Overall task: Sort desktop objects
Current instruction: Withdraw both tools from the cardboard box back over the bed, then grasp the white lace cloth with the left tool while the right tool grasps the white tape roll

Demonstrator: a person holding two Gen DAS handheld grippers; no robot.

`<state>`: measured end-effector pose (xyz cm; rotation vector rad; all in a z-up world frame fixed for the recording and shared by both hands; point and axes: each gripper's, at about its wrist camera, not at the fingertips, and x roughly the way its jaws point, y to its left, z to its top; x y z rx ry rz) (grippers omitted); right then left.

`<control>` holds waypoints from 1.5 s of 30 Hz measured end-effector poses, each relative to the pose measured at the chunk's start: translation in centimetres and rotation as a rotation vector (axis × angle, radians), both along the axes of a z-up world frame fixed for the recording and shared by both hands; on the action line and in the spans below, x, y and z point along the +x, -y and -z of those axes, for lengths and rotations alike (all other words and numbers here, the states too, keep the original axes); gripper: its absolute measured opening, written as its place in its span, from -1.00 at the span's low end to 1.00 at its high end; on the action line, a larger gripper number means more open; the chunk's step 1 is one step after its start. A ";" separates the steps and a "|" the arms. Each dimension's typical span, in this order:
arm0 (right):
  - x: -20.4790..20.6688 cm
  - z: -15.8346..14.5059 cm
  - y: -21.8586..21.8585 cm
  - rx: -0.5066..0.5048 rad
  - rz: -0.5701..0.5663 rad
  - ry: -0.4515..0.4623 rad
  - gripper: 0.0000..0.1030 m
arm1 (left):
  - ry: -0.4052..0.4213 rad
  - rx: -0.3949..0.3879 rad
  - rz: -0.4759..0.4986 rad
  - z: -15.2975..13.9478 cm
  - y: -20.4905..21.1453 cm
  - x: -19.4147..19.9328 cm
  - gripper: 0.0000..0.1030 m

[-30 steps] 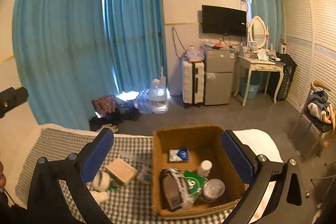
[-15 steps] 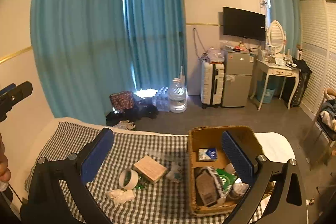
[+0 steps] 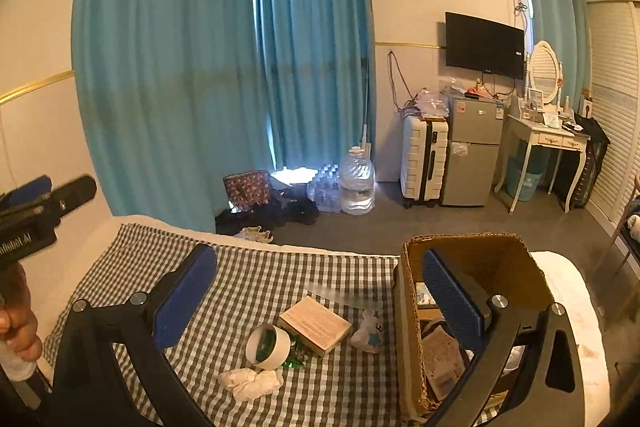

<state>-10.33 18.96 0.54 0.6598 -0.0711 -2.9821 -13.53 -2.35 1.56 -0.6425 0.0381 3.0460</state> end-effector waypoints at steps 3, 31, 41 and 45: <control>-0.7 1.7 0.1 -0.012 -0.013 0.017 0.83 | 0.027 -0.014 -0.008 2.5 0.0 -0.7 1.00; -9.1 17.3 2.7 -0.020 -0.106 0.368 0.28 | 0.452 -0.002 0.174 24.3 -4.4 -4.4 1.00; -10.7 21.0 3.6 -0.044 -0.143 0.460 0.27 | 0.595 0.006 0.172 30.1 -5.4 -6.5 0.96; -11.4 22.1 4.1 -0.052 -0.153 0.487 0.27 | 0.663 -0.019 0.101 31.9 -4.4 -7.3 0.40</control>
